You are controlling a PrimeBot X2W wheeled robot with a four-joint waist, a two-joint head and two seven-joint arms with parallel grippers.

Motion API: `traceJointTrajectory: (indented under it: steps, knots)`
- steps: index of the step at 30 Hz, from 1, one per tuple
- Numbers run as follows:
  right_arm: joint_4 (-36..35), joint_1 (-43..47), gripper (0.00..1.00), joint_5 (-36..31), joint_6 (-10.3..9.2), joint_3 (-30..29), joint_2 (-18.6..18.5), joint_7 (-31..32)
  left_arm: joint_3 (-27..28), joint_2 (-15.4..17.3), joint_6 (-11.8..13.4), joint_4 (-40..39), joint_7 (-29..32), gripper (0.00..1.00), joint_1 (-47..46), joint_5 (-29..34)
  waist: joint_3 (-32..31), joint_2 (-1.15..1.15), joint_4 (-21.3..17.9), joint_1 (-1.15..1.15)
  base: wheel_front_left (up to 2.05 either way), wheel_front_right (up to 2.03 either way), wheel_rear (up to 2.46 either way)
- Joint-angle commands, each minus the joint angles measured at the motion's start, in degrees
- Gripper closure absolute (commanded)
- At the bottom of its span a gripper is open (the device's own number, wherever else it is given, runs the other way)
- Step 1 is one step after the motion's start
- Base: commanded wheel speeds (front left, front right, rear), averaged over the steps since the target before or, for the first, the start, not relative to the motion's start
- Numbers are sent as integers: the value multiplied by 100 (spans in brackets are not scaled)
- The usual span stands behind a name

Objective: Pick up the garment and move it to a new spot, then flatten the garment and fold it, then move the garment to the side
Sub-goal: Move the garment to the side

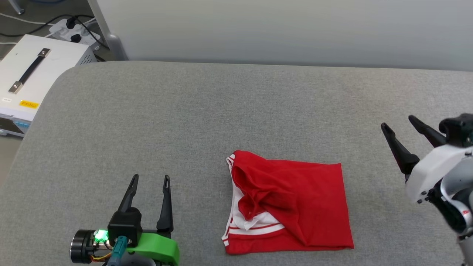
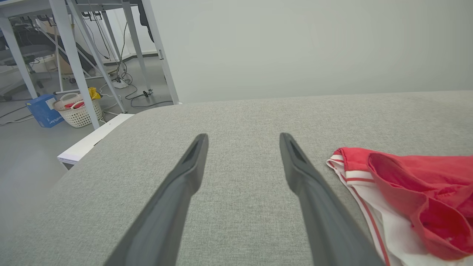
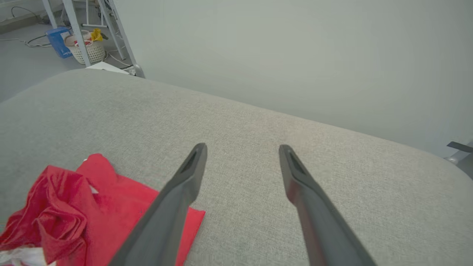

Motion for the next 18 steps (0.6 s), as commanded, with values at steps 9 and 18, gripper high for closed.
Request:
traceJointTrajectory:
  steps: [9, 18]
  knots:
    - [37, -100, 0, 2184, -4, 593, -803, 2734, -3, -43, -19, -57, -34, 0, -220, -18, 236, 0, 91, 0, 0, 0, 0]
    - [378, 33, 0, 2779, -4, 879, -625, 3215, -53, -71, -64, -65, -34, 0, -468, -22, 580, 0, 272, 0, 0, 0, 0]
